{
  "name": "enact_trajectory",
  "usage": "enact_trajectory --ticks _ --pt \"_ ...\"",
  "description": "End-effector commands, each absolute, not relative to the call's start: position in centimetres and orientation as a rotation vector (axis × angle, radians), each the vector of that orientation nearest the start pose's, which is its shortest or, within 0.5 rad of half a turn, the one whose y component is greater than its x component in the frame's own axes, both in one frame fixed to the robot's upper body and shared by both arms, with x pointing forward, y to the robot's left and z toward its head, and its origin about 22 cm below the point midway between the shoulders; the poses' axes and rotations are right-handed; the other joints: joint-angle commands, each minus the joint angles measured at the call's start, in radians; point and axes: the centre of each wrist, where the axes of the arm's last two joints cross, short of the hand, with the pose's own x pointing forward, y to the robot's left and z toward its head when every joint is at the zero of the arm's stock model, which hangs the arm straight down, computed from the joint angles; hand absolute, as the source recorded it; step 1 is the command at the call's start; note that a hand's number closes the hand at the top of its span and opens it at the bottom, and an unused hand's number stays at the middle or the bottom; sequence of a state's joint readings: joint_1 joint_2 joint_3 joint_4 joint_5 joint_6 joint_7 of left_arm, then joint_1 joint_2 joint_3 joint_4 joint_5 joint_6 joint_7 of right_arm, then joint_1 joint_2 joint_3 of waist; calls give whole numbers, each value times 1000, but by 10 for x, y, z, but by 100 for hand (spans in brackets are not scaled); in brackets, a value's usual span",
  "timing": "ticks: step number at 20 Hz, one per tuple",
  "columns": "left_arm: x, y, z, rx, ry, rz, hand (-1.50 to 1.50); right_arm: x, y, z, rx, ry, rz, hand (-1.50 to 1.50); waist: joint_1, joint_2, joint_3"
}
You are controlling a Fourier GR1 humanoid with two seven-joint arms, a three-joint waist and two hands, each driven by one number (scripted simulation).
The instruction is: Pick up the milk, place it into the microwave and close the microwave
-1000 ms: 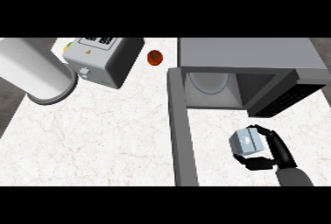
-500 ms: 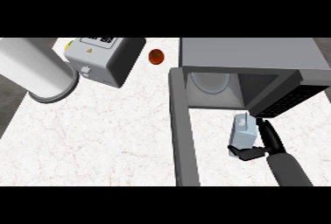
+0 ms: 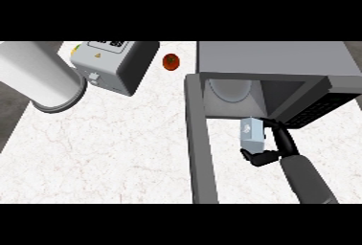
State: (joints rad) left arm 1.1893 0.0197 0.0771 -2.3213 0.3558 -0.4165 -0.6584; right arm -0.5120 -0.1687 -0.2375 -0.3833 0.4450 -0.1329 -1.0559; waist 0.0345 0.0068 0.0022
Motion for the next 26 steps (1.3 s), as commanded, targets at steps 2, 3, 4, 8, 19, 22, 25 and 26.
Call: enact_trajectory --ticks 2,3,4,8,19,22,25,26 --pt "-27 294 71 42 -1971 228 -150 325 -257 -104 -21 -1997 578 150 -10 -5 -1" --pt "-30 285 66 66 -1973 231 -150 330 -248 -97 -9 -2006 580 150 -20 -13 -2" --pt "-40 299 65 69 -1992 233 -150 322 -257 -103 -58 -2010 580 150 -13 -10 -2" --pt "-50 303 75 85 -1956 231 -150 349 -226 -67 -121 -2051 619 150 -27 -17 -3" --pt "-42 312 72 85 -1944 236 -150 398 -192 1 -257 -1970 584 150 -5 -6 -2" --pt "-27 310 69 93 -1921 238 -150 411 -193 15 -244 -1943 606 150 -9 -2 -1" --pt "-18 311 50 76 -1927 236 -150 416 -179 12 -354 -1928 632 150 3 2 -2" --pt "-27 321 56 71 -1933 220 -150 430 -204 34 -392 -1920 597 150 21 7 -1"
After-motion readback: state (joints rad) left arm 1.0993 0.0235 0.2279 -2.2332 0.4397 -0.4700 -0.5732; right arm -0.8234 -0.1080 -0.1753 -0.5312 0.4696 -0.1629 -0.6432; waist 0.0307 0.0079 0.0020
